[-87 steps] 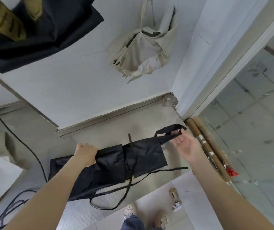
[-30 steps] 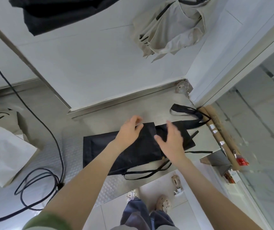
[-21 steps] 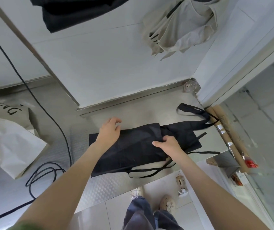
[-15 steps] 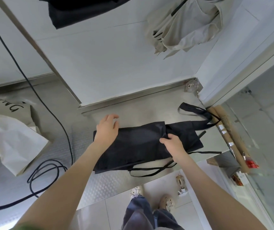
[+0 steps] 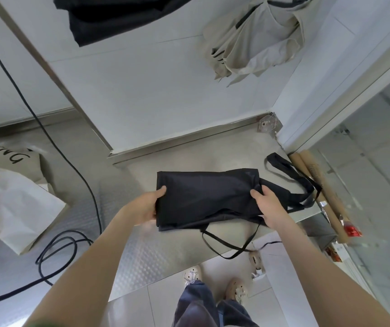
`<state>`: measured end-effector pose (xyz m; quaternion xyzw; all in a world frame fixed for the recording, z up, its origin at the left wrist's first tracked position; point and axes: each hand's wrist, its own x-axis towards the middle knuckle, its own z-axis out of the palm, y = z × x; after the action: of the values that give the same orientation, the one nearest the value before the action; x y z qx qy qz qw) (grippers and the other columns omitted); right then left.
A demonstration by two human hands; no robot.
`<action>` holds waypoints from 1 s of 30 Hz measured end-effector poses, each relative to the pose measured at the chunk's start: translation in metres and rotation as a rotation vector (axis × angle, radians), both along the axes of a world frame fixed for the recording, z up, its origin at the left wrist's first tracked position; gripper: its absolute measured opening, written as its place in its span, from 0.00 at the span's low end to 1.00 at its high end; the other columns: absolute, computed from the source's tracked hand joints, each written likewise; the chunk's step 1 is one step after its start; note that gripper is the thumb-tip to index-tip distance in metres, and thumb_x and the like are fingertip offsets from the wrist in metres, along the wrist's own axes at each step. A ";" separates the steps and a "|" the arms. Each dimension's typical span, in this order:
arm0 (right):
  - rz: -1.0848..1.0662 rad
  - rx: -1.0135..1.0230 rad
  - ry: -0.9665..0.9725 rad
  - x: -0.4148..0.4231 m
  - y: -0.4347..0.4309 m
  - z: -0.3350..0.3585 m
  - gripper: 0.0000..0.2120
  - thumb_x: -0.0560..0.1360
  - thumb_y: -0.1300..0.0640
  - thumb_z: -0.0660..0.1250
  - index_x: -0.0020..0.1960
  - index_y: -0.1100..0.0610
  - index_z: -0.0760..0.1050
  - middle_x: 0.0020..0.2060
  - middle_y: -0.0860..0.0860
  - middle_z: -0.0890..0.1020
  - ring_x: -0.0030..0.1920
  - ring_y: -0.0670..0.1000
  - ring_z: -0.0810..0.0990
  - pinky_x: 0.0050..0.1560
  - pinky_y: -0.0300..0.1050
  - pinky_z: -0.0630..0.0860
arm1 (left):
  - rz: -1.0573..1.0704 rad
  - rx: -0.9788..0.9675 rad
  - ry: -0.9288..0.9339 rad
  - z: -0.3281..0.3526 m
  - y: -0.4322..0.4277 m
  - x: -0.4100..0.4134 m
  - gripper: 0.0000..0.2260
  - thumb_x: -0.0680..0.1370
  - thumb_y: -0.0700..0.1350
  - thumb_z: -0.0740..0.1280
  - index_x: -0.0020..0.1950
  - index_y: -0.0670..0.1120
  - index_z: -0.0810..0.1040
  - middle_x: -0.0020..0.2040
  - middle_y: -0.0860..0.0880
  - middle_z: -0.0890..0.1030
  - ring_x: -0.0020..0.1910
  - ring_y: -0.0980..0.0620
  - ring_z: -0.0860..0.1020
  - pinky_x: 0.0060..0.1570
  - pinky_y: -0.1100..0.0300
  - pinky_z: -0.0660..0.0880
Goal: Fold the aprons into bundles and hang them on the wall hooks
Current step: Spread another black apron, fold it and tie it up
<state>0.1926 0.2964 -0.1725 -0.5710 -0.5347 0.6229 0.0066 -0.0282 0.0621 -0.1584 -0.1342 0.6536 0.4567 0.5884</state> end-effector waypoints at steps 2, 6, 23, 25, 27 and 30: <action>0.036 0.036 -0.011 -0.001 -0.001 0.003 0.13 0.79 0.53 0.62 0.63 0.52 0.72 0.61 0.52 0.77 0.60 0.56 0.75 0.63 0.57 0.73 | -0.008 0.081 -0.071 -0.001 0.001 0.003 0.26 0.74 0.56 0.68 0.68 0.44 0.71 0.63 0.46 0.78 0.61 0.45 0.76 0.62 0.46 0.73; 0.316 0.244 -0.185 0.000 -0.003 0.004 0.11 0.78 0.48 0.64 0.56 0.52 0.75 0.59 0.49 0.75 0.63 0.56 0.72 0.65 0.57 0.68 | 0.011 -0.010 0.232 -0.005 0.010 0.006 0.19 0.79 0.46 0.66 0.67 0.40 0.71 0.61 0.43 0.78 0.56 0.42 0.77 0.59 0.47 0.74; 0.137 0.539 -0.282 0.038 0.012 0.010 0.17 0.73 0.65 0.64 0.34 0.58 0.56 0.37 0.52 0.65 0.34 0.51 0.64 0.34 0.46 0.59 | -0.079 0.139 0.042 0.001 0.019 0.018 0.20 0.82 0.58 0.52 0.63 0.48 0.75 0.56 0.44 0.82 0.54 0.45 0.80 0.50 0.51 0.76; 0.121 0.478 -0.263 0.042 0.019 0.011 0.14 0.72 0.64 0.64 0.36 0.58 0.59 0.35 0.51 0.65 0.34 0.51 0.65 0.33 0.45 0.60 | -0.121 0.157 0.000 0.003 0.026 0.023 0.21 0.79 0.61 0.58 0.60 0.47 0.77 0.56 0.46 0.82 0.55 0.47 0.80 0.52 0.53 0.77; 0.117 0.441 -0.252 0.044 0.023 0.011 0.13 0.72 0.63 0.64 0.36 0.58 0.60 0.35 0.51 0.65 0.35 0.51 0.66 0.34 0.44 0.61 | -0.127 0.177 -0.023 0.003 0.035 0.028 0.20 0.77 0.59 0.64 0.61 0.47 0.76 0.57 0.48 0.82 0.57 0.48 0.80 0.53 0.52 0.78; 0.123 0.417 -0.223 0.046 0.024 0.007 0.13 0.73 0.63 0.65 0.38 0.58 0.61 0.37 0.54 0.66 0.36 0.52 0.66 0.35 0.46 0.63 | -0.110 0.138 0.099 0.000 0.049 0.035 0.18 0.79 0.49 0.67 0.66 0.43 0.72 0.62 0.46 0.79 0.58 0.46 0.79 0.58 0.48 0.76</action>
<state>0.2387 0.3202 -0.1654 -0.5888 -0.6830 0.4312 0.0273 0.0066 0.1112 -0.1583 -0.0345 0.6553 0.4739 0.5873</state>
